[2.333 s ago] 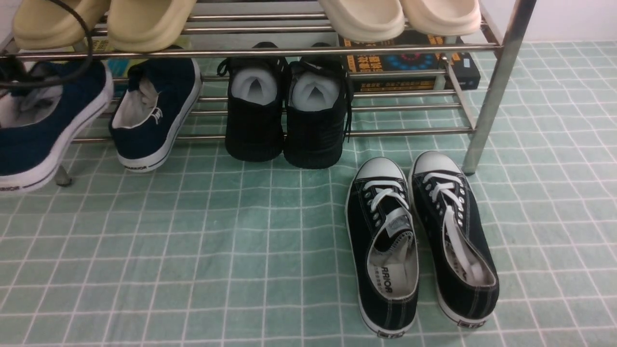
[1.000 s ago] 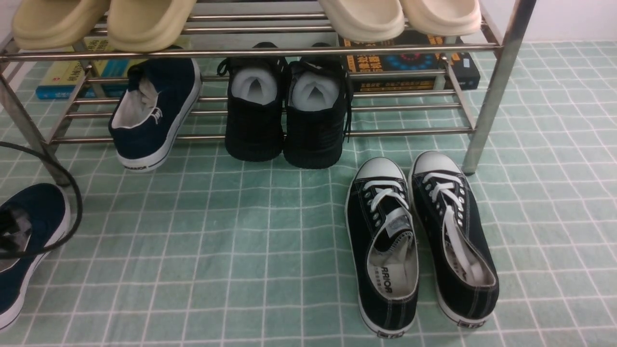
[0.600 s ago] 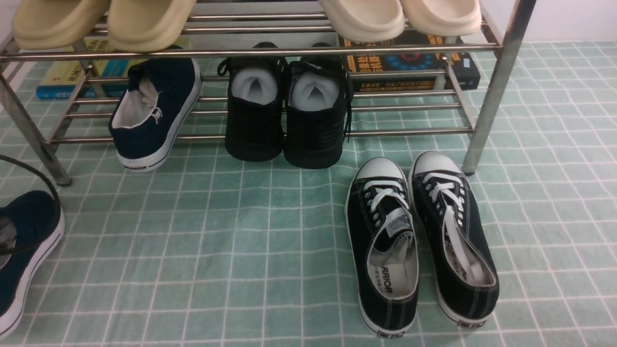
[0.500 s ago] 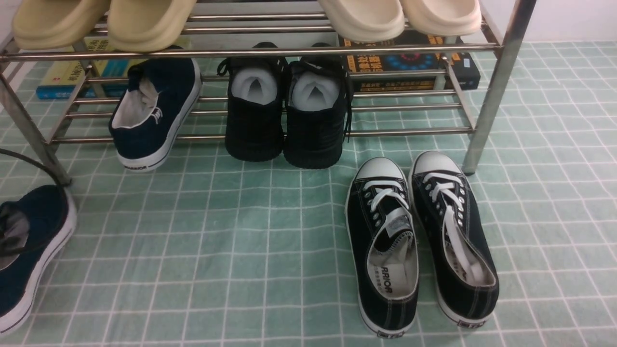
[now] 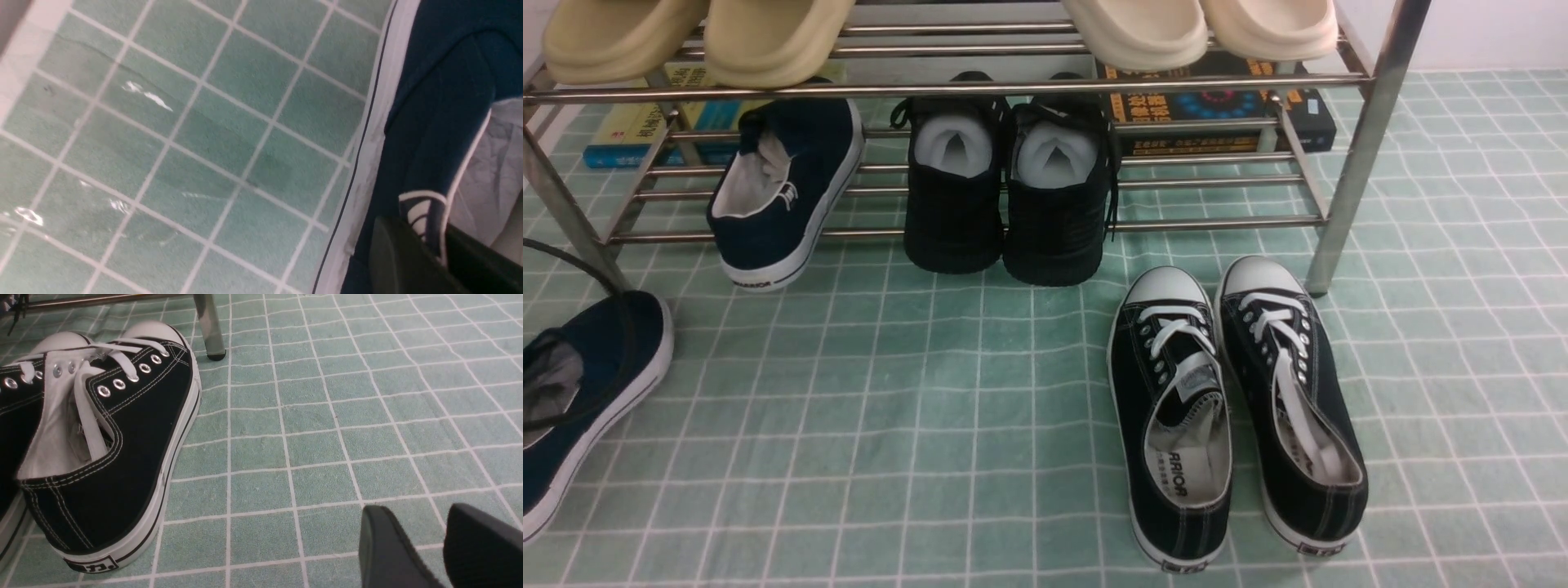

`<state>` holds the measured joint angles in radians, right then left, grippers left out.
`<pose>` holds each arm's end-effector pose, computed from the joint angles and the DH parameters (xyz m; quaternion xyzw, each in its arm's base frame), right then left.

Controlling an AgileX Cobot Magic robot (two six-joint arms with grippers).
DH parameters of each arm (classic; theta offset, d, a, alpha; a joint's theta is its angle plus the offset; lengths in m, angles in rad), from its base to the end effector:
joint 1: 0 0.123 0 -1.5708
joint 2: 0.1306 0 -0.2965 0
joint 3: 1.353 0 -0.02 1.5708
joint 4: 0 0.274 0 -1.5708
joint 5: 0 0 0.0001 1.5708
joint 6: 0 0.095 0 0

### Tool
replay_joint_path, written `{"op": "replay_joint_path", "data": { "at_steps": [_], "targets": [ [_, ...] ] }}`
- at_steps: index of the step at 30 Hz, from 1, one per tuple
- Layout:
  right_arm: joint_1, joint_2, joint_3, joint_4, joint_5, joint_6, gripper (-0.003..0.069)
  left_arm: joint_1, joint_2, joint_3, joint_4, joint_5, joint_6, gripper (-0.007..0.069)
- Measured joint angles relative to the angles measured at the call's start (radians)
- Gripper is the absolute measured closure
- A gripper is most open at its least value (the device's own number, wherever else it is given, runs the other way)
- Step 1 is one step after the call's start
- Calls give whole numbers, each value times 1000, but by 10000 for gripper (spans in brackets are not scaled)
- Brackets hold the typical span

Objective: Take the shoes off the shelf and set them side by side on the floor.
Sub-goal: 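Set the held shoe down on the floor in front of the rack with the left gripper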

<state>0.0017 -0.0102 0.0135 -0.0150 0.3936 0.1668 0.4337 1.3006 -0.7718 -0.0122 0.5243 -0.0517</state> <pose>0.0675 -0.0004 0.1725 0.0627 0.8053 0.0432 0.5880 0.2443 0.1125 0.2394 -0.2334 0.9256 0.0521 0.2933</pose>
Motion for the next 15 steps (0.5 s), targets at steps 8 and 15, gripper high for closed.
{"op": "replay_joint_path", "data": {
  "at_steps": [8, 15],
  "targets": [
    [0, 0, 0, 0, 0, 0, 420, 0, 0, 0, 41, -24, -85, 580],
    [0, 0, 0, 0, 0, 0, 420, 0, 0, 7, 53, -31, -203, 580]
  ]
}}
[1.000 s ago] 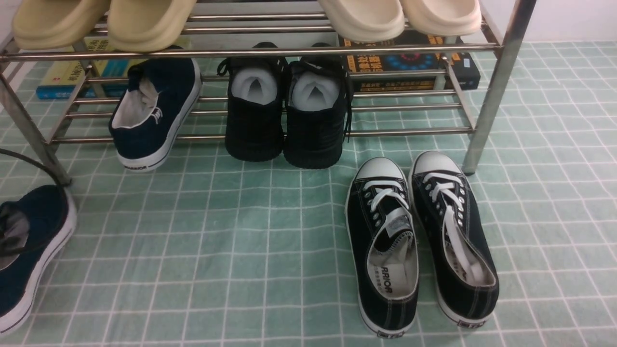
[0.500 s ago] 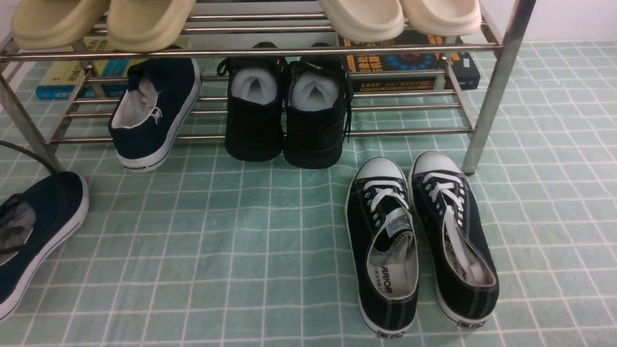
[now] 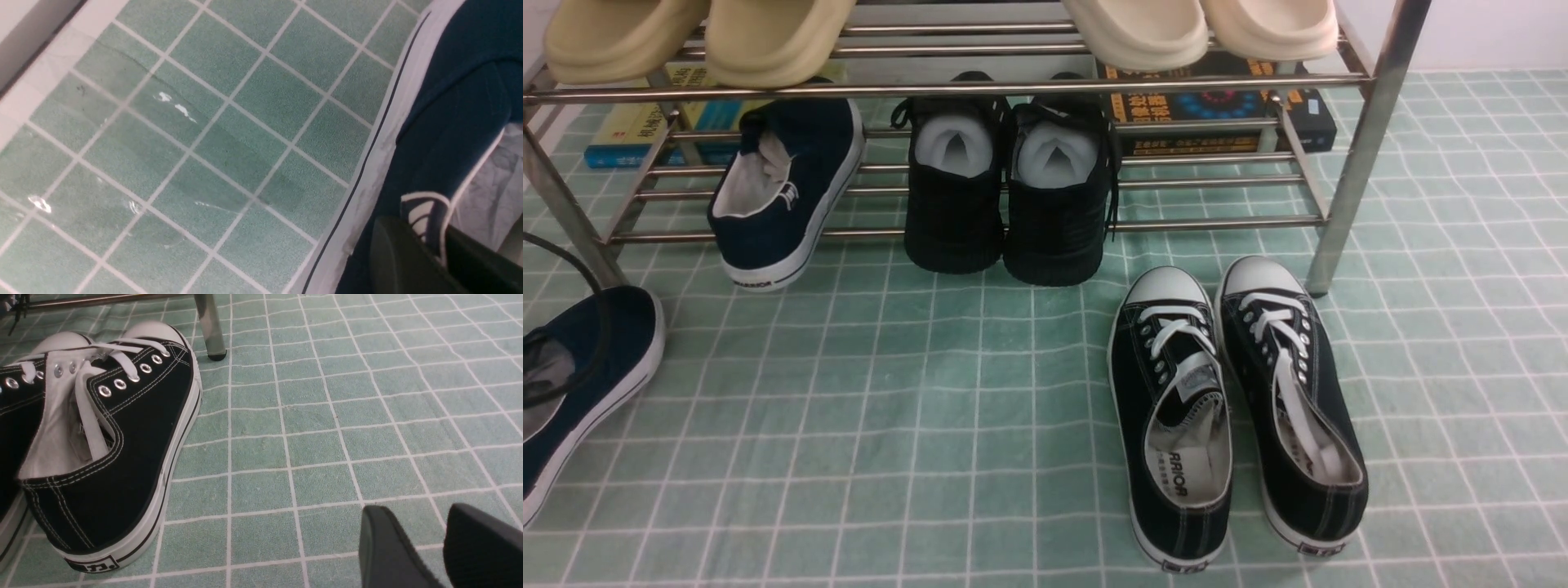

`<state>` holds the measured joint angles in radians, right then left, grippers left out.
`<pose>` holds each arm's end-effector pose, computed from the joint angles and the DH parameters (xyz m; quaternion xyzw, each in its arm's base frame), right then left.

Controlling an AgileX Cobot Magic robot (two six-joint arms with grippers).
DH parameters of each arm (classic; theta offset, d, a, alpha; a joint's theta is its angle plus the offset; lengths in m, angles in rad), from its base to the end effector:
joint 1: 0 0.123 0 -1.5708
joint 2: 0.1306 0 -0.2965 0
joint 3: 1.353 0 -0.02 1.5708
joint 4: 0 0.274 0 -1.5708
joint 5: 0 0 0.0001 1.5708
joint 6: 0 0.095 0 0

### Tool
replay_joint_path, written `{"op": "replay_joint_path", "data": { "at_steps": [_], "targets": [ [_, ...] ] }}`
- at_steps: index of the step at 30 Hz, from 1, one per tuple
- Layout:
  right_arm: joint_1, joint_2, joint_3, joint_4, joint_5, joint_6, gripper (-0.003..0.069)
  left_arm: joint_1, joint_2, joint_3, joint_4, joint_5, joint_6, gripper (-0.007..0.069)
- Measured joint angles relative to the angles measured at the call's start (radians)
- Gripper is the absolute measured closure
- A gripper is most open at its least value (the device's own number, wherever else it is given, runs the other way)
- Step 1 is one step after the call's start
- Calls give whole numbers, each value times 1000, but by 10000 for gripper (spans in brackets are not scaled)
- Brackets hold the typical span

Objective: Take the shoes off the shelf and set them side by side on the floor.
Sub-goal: 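Set the held shoe down on the floor in front of the rack with the left gripper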

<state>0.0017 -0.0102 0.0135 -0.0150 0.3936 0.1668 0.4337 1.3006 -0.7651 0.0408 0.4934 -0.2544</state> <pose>0.0675 -0.0004 0.1725 0.0627 0.8053 0.0432 0.5880 0.2444 0.1152 0.2390 -0.3074 0.8998 0.0424 0.3068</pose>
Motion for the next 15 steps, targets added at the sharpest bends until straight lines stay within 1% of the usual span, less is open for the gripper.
{"op": "replay_joint_path", "data": {
  "at_steps": [5, 12, 15],
  "targets": [
    [0, 0, 0, 0, 0, 0, 420, 0, 0, 0, 4, 13, -57, 580],
    [0, 0, 0, 0, 0, 0, 420, 0, -15, 0, 66, 20, -115, 578],
    [0, 0, 0, 0, 0, 0, 420, 0, -11, 0, 81, 26, -119, 578]
  ]
}}
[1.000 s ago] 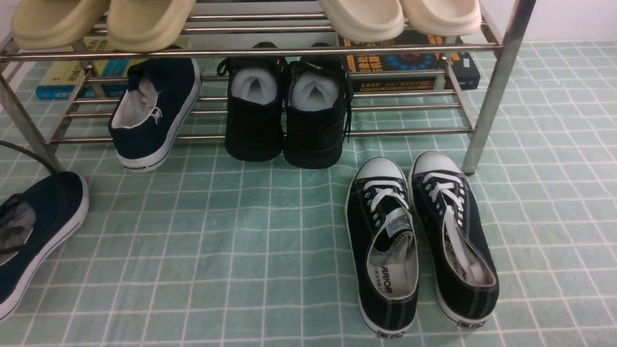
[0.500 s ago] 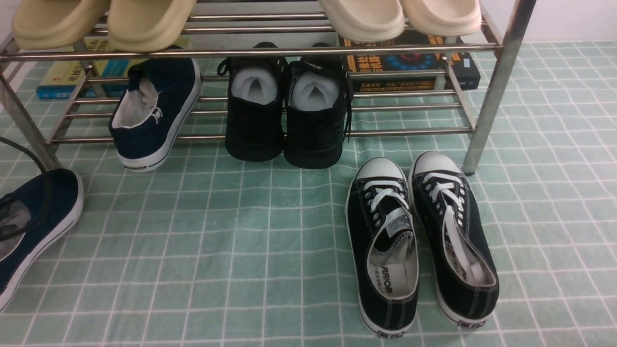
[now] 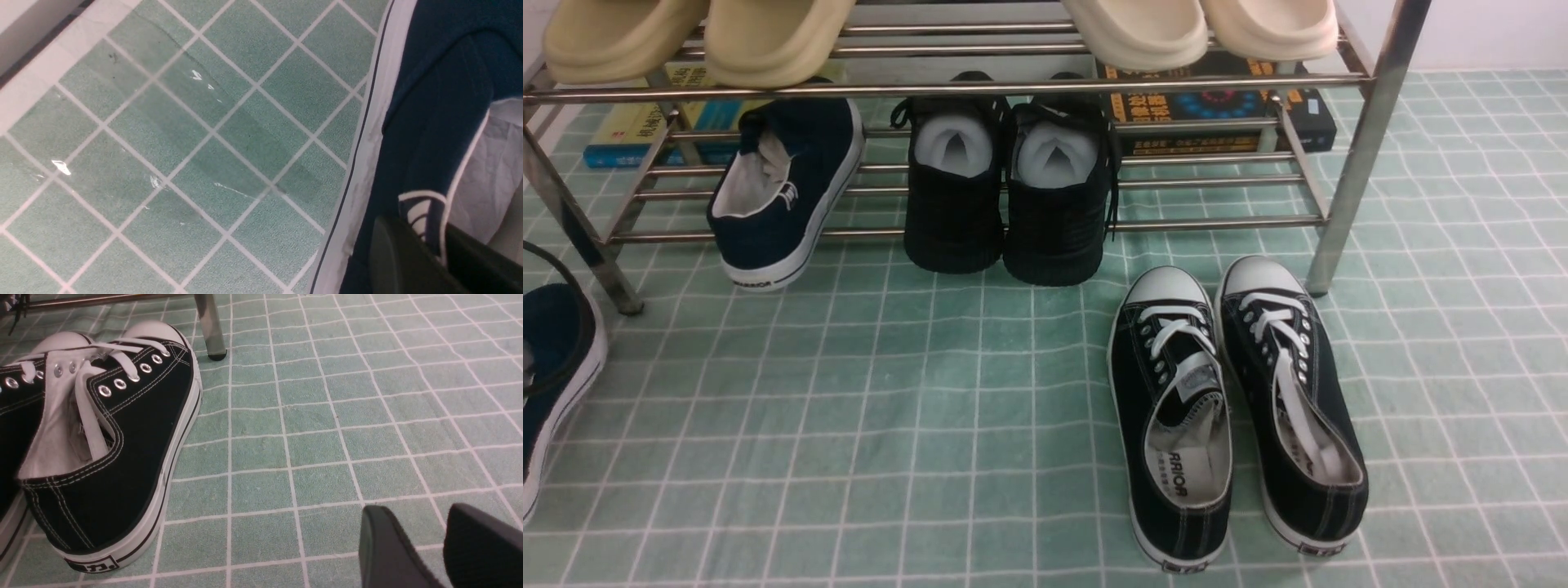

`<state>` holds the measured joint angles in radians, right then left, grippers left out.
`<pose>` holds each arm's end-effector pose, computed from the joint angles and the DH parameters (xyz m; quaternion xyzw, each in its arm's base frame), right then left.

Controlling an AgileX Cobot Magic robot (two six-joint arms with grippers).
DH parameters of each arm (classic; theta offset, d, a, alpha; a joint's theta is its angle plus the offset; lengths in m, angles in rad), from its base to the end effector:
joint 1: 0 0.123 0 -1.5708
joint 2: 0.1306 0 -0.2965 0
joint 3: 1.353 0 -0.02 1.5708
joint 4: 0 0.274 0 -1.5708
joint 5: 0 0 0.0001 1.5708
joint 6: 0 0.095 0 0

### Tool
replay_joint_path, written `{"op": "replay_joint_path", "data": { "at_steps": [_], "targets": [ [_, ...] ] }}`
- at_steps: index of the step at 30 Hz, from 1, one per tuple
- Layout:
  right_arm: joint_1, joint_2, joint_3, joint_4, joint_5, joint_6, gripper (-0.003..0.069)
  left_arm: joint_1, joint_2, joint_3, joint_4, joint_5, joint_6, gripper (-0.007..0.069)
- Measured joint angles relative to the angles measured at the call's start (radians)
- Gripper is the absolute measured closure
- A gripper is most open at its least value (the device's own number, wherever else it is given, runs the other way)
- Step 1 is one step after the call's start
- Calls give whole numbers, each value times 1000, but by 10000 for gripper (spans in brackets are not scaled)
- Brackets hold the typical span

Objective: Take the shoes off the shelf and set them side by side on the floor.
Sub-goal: 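Set the held shoe down on the floor in front of the rack with the left gripper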

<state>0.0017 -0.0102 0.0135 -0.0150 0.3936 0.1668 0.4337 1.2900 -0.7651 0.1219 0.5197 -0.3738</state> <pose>0.0675 -0.0004 0.1725 0.0627 0.8053 0.0432 0.5880 0.2399 0.1174 0.2407 -0.3359 0.8913 0.0538 0.2999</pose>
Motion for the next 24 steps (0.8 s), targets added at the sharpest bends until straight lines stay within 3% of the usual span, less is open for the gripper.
{"op": "replay_joint_path", "data": {
  "at_steps": [15, 19, 21, 24],
  "targets": [
    [0, 0, 0, 0, 0, 0, 420, 0, 11, 0, 73, 37, 81, 540],
    [0, 0, 0, 0, 0, 0, 420, 0, 11, 0, 75, 45, 124, 454],
    [0, 0, 0, 0, 0, 0, 420, 0, 7, 0, 76, 45, 133, 351],
    [0, 0, 0, 0, 0, 0, 420, 0, -11, 0, 76, 53, 135, 286]
  ]
}}
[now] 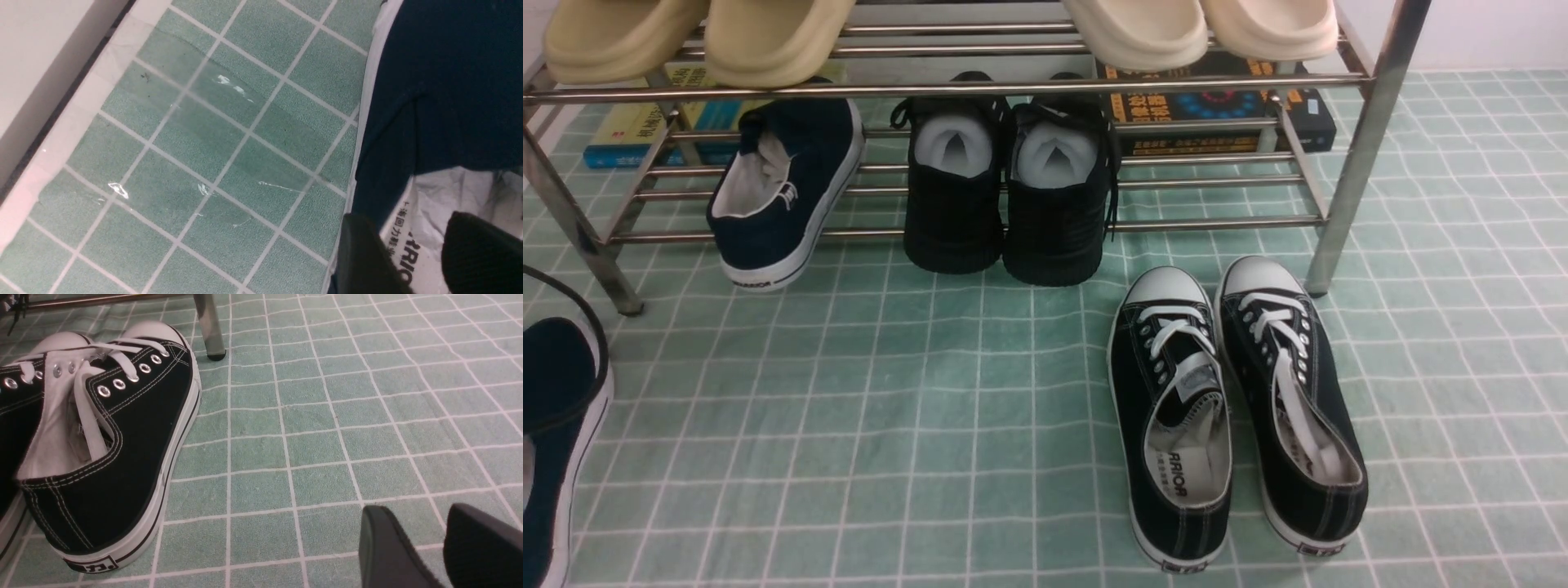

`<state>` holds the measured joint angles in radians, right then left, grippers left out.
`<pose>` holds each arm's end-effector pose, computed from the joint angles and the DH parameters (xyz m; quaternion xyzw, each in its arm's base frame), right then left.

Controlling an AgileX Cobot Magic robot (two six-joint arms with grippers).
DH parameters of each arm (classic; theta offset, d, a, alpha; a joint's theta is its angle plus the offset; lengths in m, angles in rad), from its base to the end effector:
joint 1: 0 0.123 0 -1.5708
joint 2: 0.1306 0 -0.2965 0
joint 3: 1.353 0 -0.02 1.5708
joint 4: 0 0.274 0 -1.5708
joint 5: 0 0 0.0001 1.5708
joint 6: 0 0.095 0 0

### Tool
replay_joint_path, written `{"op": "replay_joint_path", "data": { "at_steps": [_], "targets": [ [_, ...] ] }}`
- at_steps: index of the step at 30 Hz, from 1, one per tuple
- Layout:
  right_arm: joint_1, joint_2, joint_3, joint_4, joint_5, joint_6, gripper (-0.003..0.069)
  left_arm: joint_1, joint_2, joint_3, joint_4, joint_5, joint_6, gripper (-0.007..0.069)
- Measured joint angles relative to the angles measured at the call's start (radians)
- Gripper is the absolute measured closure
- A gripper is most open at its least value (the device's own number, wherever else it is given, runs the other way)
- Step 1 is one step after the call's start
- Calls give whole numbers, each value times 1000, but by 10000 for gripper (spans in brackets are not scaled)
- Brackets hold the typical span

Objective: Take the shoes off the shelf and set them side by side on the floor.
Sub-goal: 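Set the held shoe down on the floor in front of the rack with the left gripper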

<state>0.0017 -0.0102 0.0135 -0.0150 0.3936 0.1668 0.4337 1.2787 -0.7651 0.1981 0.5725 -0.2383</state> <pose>0.0675 -0.0004 0.1725 0.0627 0.8053 0.0432 0.5880 0.2333 0.1192 0.2415 -0.2538 0.9226 0.1019 0.2720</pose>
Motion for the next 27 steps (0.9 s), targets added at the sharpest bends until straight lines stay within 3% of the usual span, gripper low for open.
{"op": "replay_joint_path", "data": {
  "at_steps": [5, 11, 15, 27],
  "targets": [
    [0, 0, 0, 0, 0, 0, 420, 0, -51, -8, 0, 40, 4, 271],
    [0, 0, 0, 0, 0, 0, 420, 0, -80, -70, -23, 231, 29, 539],
    [0, 0, 0, 0, 0, 0, 420, 0, -80, -71, -61, 297, 42, 623],
    [0, 0, 0, 0, 0, 0, 420, 0, -80, -151, -237, 457, 131, 622]
  ]
}}
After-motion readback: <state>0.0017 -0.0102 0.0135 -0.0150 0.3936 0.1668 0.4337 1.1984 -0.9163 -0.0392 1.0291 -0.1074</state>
